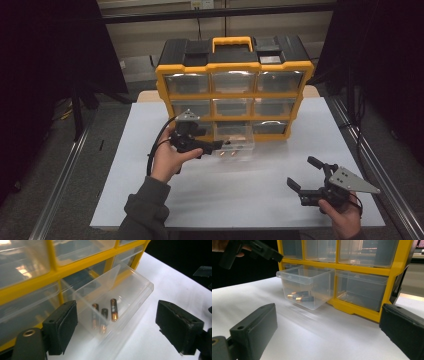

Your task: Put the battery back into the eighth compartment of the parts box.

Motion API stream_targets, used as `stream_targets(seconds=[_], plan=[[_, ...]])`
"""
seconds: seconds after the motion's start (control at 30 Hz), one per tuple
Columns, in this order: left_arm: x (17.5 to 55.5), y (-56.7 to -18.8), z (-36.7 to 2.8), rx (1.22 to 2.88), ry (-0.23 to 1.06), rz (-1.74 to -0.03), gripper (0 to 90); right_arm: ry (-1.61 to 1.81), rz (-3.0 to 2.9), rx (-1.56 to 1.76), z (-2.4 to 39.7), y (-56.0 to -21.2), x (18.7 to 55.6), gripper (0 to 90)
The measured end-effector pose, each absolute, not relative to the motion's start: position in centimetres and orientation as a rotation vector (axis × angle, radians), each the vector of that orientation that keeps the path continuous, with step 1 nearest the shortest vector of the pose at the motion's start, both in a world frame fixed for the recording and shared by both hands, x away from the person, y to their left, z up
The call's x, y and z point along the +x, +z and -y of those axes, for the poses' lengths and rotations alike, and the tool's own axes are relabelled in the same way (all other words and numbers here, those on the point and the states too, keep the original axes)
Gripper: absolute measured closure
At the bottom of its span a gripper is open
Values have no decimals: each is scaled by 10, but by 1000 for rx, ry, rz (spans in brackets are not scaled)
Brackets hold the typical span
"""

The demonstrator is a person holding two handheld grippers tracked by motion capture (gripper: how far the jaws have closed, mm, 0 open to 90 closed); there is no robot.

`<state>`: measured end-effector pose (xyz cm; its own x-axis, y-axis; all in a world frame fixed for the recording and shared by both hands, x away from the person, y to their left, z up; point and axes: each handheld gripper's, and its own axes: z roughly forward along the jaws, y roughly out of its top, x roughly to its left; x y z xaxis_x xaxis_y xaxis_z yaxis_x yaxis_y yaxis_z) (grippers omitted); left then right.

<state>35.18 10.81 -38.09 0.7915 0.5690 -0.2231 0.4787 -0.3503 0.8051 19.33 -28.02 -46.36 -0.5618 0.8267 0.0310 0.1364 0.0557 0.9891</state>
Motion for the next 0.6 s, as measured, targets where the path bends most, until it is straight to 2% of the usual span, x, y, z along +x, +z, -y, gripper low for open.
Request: stream_targets(seconds=[0.17,0.6], plan=[[343,-390,-133,1927,143,-801,158,1552,-1762,968,279,-464,194,11],[324,-409,-173,1859,178,-797,135,1549,-1767,977,279,-465,194,11]])
